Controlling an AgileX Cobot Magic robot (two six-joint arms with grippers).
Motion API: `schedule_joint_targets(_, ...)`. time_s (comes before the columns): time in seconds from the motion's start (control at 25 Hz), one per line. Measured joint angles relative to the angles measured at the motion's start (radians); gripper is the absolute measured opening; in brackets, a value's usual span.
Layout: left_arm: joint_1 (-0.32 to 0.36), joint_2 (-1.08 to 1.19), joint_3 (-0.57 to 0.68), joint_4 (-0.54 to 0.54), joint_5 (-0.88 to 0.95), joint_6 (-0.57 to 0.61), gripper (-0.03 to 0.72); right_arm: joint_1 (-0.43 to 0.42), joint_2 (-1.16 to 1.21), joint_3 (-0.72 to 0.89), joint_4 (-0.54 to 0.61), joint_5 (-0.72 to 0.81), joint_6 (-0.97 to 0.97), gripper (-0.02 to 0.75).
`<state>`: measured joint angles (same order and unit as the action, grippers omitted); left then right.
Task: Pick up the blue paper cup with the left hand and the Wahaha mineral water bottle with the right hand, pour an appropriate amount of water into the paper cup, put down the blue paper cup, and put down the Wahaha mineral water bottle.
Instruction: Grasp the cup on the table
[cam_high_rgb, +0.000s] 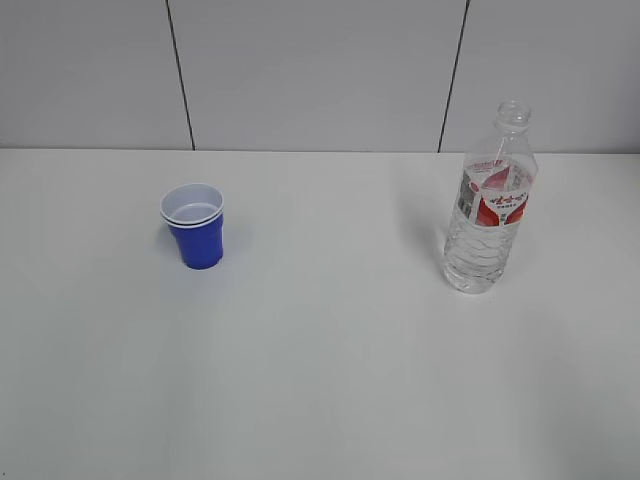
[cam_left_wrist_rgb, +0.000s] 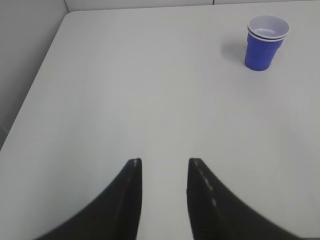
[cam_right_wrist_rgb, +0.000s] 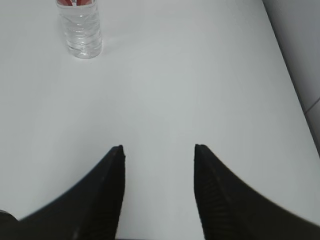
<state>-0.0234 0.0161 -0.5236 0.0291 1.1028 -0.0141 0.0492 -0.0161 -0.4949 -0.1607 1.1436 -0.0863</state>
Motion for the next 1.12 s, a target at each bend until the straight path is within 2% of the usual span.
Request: schedule_joint_targets(1.12, -0.01, 0.0, 0.0, 0.0, 0.0, 0.0, 0.239, 0.0, 0.0, 0.0, 0.0, 0.0, 0.0, 0.349)
